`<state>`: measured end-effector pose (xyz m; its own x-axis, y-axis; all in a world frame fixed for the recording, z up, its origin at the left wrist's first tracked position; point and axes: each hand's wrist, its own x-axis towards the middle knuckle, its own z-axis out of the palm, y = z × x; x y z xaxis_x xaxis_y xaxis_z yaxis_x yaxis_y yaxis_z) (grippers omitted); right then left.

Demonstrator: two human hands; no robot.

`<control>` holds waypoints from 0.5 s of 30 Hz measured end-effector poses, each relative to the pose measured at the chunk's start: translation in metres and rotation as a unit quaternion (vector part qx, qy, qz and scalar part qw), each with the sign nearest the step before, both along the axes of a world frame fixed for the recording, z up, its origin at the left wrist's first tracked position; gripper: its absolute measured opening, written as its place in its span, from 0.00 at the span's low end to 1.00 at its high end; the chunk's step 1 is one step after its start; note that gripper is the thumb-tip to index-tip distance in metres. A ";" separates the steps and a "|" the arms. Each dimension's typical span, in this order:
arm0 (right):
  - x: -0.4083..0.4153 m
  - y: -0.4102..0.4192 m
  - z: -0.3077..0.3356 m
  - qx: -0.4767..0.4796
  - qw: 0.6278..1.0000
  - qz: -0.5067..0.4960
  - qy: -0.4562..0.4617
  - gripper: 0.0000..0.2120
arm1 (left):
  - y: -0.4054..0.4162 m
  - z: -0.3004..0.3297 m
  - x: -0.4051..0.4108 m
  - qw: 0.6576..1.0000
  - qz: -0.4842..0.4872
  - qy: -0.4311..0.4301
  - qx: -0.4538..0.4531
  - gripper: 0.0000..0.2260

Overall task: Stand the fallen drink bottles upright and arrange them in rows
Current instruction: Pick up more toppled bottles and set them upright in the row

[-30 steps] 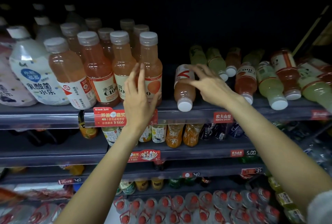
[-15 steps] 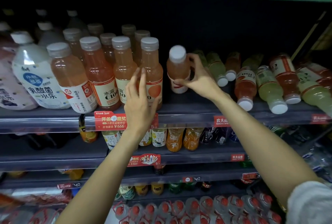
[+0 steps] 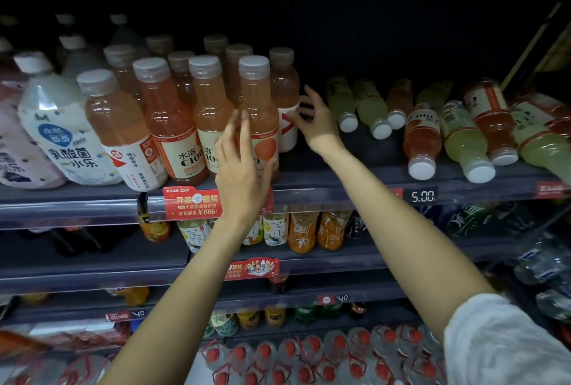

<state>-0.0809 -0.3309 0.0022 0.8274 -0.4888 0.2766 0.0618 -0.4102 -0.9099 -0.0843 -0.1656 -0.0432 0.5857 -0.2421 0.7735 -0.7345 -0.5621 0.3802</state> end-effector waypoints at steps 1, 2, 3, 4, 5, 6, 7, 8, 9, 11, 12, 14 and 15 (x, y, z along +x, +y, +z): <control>-0.004 -0.001 -0.002 -0.006 1.000 0.011 0.013 0.31 | 0.000 0.000 0.000 1.000 0.001 -0.001 0.001 0.35; -0.009 -0.004 -0.005 -0.033 0.999 0.017 0.029 0.30 | 0.000 0.000 0.000 1.000 0.002 -0.002 0.002 0.36; -0.016 -0.009 -0.007 -0.071 0.997 0.017 0.040 0.29 | 0.001 0.000 0.000 1.000 0.001 -0.003 0.003 0.36; -0.025 -0.016 -0.011 -0.115 0.992 0.009 0.045 0.27 | 0.001 0.000 0.000 1.000 0.001 -0.004 0.002 0.36; -0.033 -0.025 -0.014 -0.166 0.985 -0.012 0.044 0.26 | 0.001 0.000 0.001 1.000 0.002 -0.006 0.000 0.35; -0.042 -0.037 -0.018 -0.224 0.973 -0.044 0.046 0.23 | 0.000 0.000 0.001 1.000 0.003 -0.009 -0.004 0.35; -0.049 -0.050 -0.022 -0.285 0.954 -0.075 0.055 0.21 | -0.001 0.000 0.000 1.000 0.006 -0.009 -0.010 0.34; -0.053 -0.062 -0.025 -0.338 0.933 -0.101 0.071 0.19 | -0.001 0.000 0.000 1.000 0.008 -0.009 -0.017 0.33; -0.055 -0.072 -0.026 -0.376 0.915 -0.116 0.095 0.18 | -0.002 -0.001 -0.001 1.000 0.010 -0.008 -0.022 0.33; -0.051 -0.086 -0.026 -0.399 0.896 -0.108 0.160 0.20 | -0.004 -0.001 -0.002 1.000 0.012 -0.002 -0.026 0.33; -0.047 -0.090 -0.026 -0.393 0.894 -0.093 0.191 0.21 | -0.004 -0.001 -0.002 1.000 0.010 0.001 -0.026 0.33; -0.039 -0.091 -0.025 -0.379 0.895 -0.062 0.227 0.25 | -0.003 0.000 -0.002 1.000 0.009 0.007 -0.025 0.33; -0.036 -0.090 -0.025 -0.378 0.895 -0.056 0.231 0.25 | -0.003 0.000 -0.002 1.000 0.008 0.008 -0.022 0.33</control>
<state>-0.1168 -0.4205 -0.0229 0.8965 -0.3929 0.2046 -0.3287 -0.8997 -0.2872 -0.0863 -0.1681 -0.0430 0.6013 -0.1984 0.7740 -0.7198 -0.5551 0.4168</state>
